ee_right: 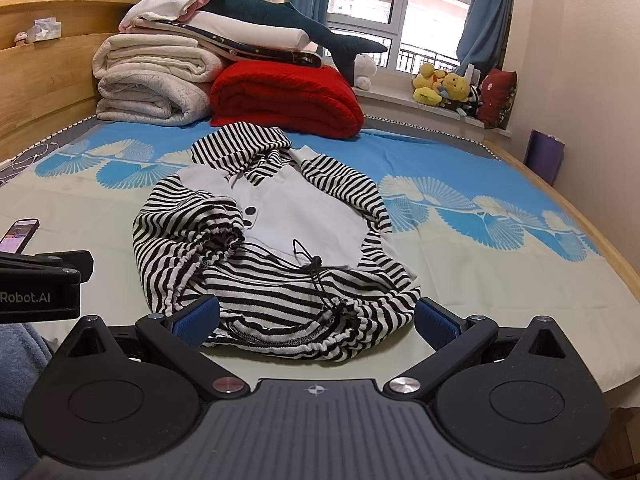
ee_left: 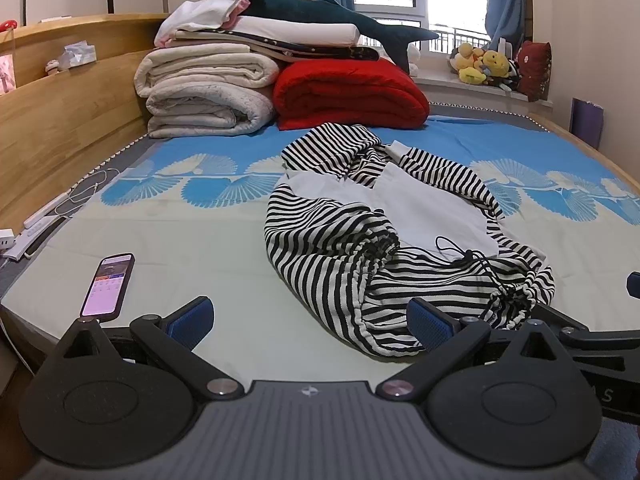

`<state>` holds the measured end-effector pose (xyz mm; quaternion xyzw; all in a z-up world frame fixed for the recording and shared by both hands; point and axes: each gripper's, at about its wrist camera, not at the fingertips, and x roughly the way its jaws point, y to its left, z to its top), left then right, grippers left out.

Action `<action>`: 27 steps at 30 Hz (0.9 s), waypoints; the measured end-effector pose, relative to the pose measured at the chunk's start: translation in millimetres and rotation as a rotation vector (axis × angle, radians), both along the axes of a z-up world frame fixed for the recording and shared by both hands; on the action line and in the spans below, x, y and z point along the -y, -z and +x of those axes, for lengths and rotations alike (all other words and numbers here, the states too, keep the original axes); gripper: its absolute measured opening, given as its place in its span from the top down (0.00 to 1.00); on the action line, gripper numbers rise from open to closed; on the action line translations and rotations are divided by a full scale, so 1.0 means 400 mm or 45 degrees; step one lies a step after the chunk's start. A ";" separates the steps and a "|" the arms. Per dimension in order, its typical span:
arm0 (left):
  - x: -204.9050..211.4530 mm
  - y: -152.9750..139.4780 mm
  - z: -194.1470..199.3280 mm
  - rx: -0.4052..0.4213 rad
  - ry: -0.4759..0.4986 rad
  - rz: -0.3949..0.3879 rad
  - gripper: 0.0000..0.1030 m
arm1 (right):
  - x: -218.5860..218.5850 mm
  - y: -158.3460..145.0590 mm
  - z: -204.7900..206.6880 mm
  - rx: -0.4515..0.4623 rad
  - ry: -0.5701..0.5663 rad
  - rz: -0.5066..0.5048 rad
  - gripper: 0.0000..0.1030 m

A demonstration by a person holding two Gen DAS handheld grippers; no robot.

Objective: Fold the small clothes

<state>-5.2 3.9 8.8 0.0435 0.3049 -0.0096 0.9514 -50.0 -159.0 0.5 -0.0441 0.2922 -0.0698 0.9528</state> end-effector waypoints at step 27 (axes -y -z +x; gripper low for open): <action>0.003 -0.003 -0.005 0.004 0.003 0.006 0.00 | -0.005 -0.001 0.003 -0.014 0.000 0.022 0.01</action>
